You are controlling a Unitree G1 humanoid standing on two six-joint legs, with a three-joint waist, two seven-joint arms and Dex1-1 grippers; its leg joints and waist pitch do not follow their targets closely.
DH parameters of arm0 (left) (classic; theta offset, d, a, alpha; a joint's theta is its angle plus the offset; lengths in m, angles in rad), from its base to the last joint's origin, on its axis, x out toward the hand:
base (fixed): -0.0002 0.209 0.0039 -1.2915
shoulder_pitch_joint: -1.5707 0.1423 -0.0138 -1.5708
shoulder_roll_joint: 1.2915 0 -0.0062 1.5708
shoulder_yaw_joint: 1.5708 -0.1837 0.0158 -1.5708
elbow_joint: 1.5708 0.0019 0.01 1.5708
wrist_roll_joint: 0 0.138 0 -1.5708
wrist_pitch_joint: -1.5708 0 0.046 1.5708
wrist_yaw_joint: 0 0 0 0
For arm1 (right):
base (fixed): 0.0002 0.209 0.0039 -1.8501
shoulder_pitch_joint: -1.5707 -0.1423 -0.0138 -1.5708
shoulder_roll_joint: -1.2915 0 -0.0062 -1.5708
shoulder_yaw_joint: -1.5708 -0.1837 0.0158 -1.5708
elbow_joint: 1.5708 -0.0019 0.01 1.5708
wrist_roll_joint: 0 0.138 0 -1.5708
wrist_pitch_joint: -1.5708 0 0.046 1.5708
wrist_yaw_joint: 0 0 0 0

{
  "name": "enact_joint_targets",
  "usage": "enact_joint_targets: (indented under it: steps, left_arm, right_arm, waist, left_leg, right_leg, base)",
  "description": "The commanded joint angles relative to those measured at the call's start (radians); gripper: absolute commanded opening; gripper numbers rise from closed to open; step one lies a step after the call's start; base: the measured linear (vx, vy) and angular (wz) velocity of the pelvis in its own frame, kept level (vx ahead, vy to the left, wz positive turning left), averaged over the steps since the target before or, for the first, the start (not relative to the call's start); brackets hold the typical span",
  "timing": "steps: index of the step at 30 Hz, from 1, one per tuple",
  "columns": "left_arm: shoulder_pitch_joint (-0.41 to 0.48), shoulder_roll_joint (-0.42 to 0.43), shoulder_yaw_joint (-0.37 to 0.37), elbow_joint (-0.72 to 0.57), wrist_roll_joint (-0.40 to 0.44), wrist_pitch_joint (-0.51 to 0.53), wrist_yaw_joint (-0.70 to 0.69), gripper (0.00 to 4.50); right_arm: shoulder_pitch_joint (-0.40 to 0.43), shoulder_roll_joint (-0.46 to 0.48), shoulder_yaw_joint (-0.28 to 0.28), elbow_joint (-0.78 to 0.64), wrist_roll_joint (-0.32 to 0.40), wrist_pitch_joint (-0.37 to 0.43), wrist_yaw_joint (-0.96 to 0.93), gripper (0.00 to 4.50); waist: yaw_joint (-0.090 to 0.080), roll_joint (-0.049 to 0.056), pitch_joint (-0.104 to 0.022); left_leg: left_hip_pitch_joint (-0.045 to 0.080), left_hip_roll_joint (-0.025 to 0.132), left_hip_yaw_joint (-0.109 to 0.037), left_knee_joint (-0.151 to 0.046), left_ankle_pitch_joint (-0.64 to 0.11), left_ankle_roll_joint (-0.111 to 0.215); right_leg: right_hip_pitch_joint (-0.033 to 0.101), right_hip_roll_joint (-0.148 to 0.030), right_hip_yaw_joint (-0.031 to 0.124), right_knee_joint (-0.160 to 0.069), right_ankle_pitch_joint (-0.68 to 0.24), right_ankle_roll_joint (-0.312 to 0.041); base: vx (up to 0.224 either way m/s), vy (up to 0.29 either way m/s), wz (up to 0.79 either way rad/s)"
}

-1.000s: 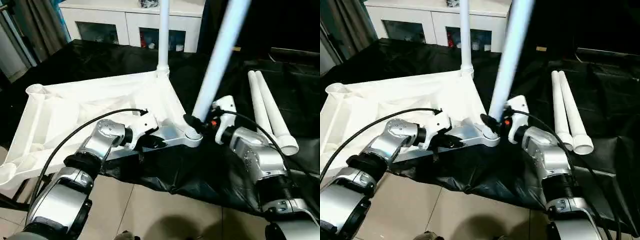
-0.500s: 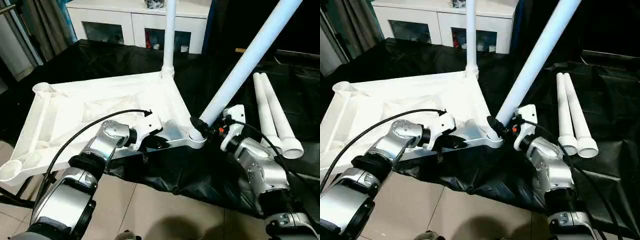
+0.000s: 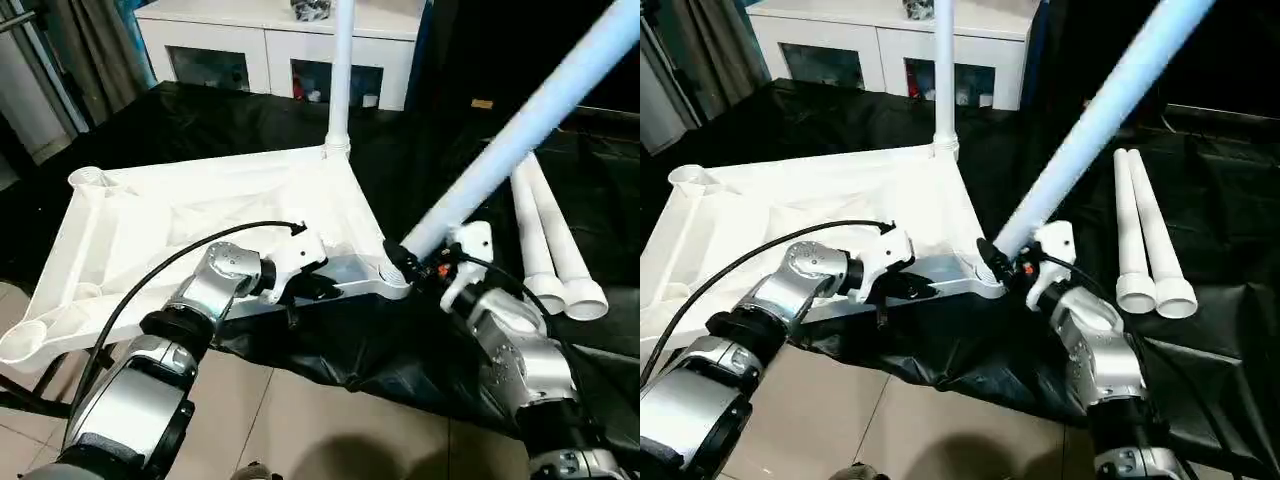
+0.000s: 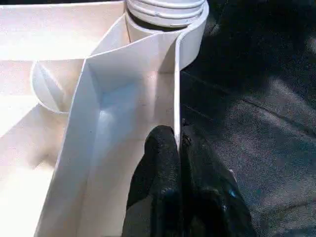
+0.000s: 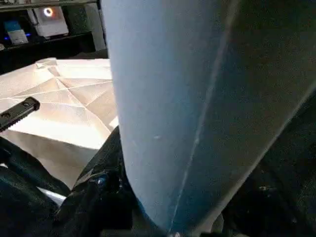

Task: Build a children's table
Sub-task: Insert table leg to table base

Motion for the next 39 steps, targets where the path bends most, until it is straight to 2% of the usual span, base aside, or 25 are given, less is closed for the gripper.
enact_joint_targets:
  steps: [1, 2, 3, 5, 6, 10, 11, 12, 13, 14, 19, 22, 29, 32, 36, 37, 38, 39]
  left_arm:
    - [-0.029, 0.019, 0.008, 0.011, 0.015, -0.002, 0.024, 0.00]
    - [-0.030, 0.020, 0.006, 0.010, 0.016, -0.004, 0.016, 0.00]
    - [-0.031, 0.021, 0.003, 0.010, 0.018, -0.006, 0.012, 0.00]
    - [-0.032, 0.022, 0.002, 0.010, 0.019, -0.007, 0.009, 0.00]
    - [-0.034, 0.023, 0.000, 0.011, 0.021, -0.010, 0.004, 0.00]
    - [-0.041, 0.030, -0.012, 0.023, 0.034, -0.024, -0.004, 0.00]
    - [-0.043, 0.031, -0.013, 0.027, 0.036, -0.026, -0.006, 0.00]
    - [-0.043, 0.031, -0.013, 0.027, 0.036, -0.026, -0.006, 0.00]
    - [-0.044, 0.032, -0.013, 0.029, 0.038, -0.027, -0.008, 0.00]
    - [-0.044, 0.032, -0.015, 0.031, 0.040, -0.030, -0.013, 0.00]
    - [-0.046, 0.035, -0.024, 0.032, 0.042, -0.057, -0.045, 0.00]
    - [-0.046, 0.037, -0.034, 0.034, 0.037, -0.095, -0.096, 0.00]
    - [-0.034, 0.050, -0.057, 0.011, 0.019, -0.123, -0.235, 0.00]
    - [-0.031, 0.053, -0.062, 0.008, 0.020, -0.121, -0.256, 0.00]
    - [-0.048, 0.045, -0.050, 0.032, 0.031, -0.110, -0.212, 0.00]
    - [-0.064, 0.033, -0.034, 0.050, 0.036, -0.092, -0.151, 0.00]
    - [-0.068, 0.031, -0.031, 0.054, 0.036, -0.088, -0.138, 0.00]
    - [-0.077, 0.024, -0.021, 0.064, 0.039, -0.067, -0.096, 0.00]
  right_arm:
    - [0.040, -0.030, 0.036, 0.019, -0.035, 0.060, 0.031, 1.90]
    - [0.035, -0.042, 0.051, 0.015, -0.041, 0.072, 0.048, 1.90]
    - [0.026, -0.053, 0.062, 0.011, -0.047, 0.080, 0.062, 1.90]
    - [0.020, -0.060, 0.069, 0.009, -0.051, 0.085, 0.070, 1.90]
    - [0.009, -0.068, 0.077, 0.006, -0.056, 0.099, 0.083, 1.90]
    - [-0.040, -0.107, 0.127, 0.012, -0.076, 0.140, 0.160, 1.90]
    - [-0.054, -0.127, 0.163, 0.013, -0.082, 0.158, 0.209, 1.90]
    - [-0.054, -0.127, 0.163, 0.013, -0.082, 0.158, 0.209, 1.90]
    - [-0.063, -0.139, 0.184, 0.013, -0.087, 0.172, 0.243, 1.90]
    - [-0.066, -0.143, 0.195, 0.016, -0.090, 0.171, 0.264, 1.90]
    - [-0.073, -0.150, 0.214, 0.037, -0.090, 0.164, 0.313, 1.90]
    - [-0.072, -0.153, 0.216, 0.067, -0.073, 0.154, 0.374, 1.90]
    - [-0.055, -0.168, 0.248, 0.062, -0.061, 0.153, 0.480, 1.90]
    - [-0.053, -0.169, 0.261, 0.065, -0.072, 0.140, 0.497, 1.90]
    - [-0.059, -0.153, 0.265, 0.081, -0.087, 0.124, 0.503, 1.90]
    - [-0.068, -0.135, 0.252, 0.097, -0.092, 0.120, 0.471, 1.90]
    - [-0.070, -0.131, 0.249, 0.100, -0.092, 0.119, 0.464, 1.90]
    - [-0.079, -0.115, 0.235, 0.118, -0.100, 0.110, 0.418, 1.90]
  waist:
    - [-0.005, -0.004, -0.069]
    - [-0.005, 0.002, -0.069]
    - [-0.005, 0.004, -0.070]
    - [-0.005, 0.001, -0.071]
    - [-0.004, 0.004, -0.071]
    - [-0.003, 0.001, -0.071]
    - [-0.003, -0.004, -0.072]
    - [0.000, -0.002, -0.072]
    - [-0.001, -0.005, -0.071]
    - [0.001, -0.004, -0.071]
    - [0.000, -0.011, -0.069]
    - [0.000, -0.010, -0.068]
    - [0.004, -0.004, -0.074]
    - [0.003, -0.005, -0.075]
    - [0.001, -0.009, -0.072]
    - [-0.003, -0.009, -0.063]
    - [-0.003, -0.009, -0.063]
    - [-0.007, -0.015, -0.056]
  left_leg:
    - [0.014, 0.046, -0.021, -0.080, -0.216, 0.059]
    - [0.015, 0.047, -0.021, -0.080, -0.218, 0.058]
    - [0.014, 0.047, -0.021, -0.080, -0.215, 0.058]
    - [0.013, 0.045, -0.020, -0.078, -0.210, 0.061]
    - [0.013, 0.044, -0.020, -0.077, -0.208, 0.062]
    - [0.011, 0.043, -0.019, -0.076, -0.197, 0.068]
    - [0.011, 0.044, -0.018, -0.076, -0.193, 0.069]
    - [0.012, 0.044, -0.018, -0.075, -0.188, 0.071]
    - [0.011, 0.044, -0.017, -0.075, -0.189, 0.073]
    - [0.011, 0.044, -0.017, -0.075, -0.189, 0.074]
    - [0.012, 0.042, -0.017, -0.076, -0.200, 0.072]
    - [0.012, 0.044, -0.017, -0.077, -0.201, 0.075]
    - [0.013, 0.052, -0.019, -0.081, -0.194, 0.080]
    - [0.014, 0.053, -0.018, -0.083, -0.197, 0.077]
    - [0.018, 0.052, -0.017, -0.085, -0.226, 0.065]
    - [0.026, 0.048, -0.015, -0.088, -0.266, 0.060]
    - [0.026, 0.048, -0.015, -0.088, -0.266, 0.060]
    - [0.037, 0.043, -0.016, -0.088, -0.308, 0.049]
  right_leg:
    - [0.053, -0.101, 0.060, -0.096, -0.393, -0.102]
    - [0.052, -0.099, 0.060, -0.097, -0.385, -0.104]
    - [0.054, -0.098, 0.059, -0.094, -0.373, -0.106]
    - [0.055, -0.099, 0.060, -0.092, -0.360, -0.113]
    - [0.055, -0.098, 0.060, -0.092, -0.358, -0.115]
    - [0.058, -0.095, 0.058, -0.090, -0.345, -0.117]
    - [0.058, -0.096, 0.058, -0.091, -0.345, -0.116]
    - [0.058, -0.097, 0.059, -0.090, -0.347, -0.118]
    - [0.057, -0.096, 0.059, -0.090, -0.350, -0.118]
    - [0.057, -0.096, 0.058, -0.091, -0.358, -0.115]
    - [0.055, -0.099, 0.056, -0.097, -0.413, -0.096]
    - [0.054, -0.098, 0.056, -0.099, -0.426, -0.088]
    - [0.057, -0.099, 0.057, -0.090, -0.334, -0.124]
    - [0.058, -0.099, 0.057, -0.088, -0.314, -0.136]
    - [0.057, -0.100, 0.056, -0.093, -0.354, -0.136]
    - [0.053, -0.098, 0.052, -0.106, -0.434, -0.118]
    - [0.053, -0.098, 0.052, -0.106, -0.434, -0.118]
    - [0.050, -0.099, 0.047, -0.120, -0.527, -0.095]
  base:
    - [0.000, 0.000, 0.00]
    - [0.000, 0.000, 0.00]
    - [0.000, 0.000, 0.00]
    - [0.000, 0.000, 0.00]
    - [0.000, 0.000, 0.00]
    - [0.000, 0.000, 0.00]
    - [0.000, 0.000, 0.00]
    - [0.000, 0.000, 0.00]
    - [0.000, 0.000, 0.00]
    - [0.000, 0.000, 0.00]
    - [0.000, 0.000, 0.00]
    - [0.000, 0.000, 0.00]
    - [0.000, 0.000, 0.00]
    - [0.000, 0.000, 0.00]
    - [0.000, 0.000, 0.00]
    - [0.000, 0.000, 0.00]
    - [0.000, 0.000, 0.00]
    - [0.000, 0.000, 0.00]
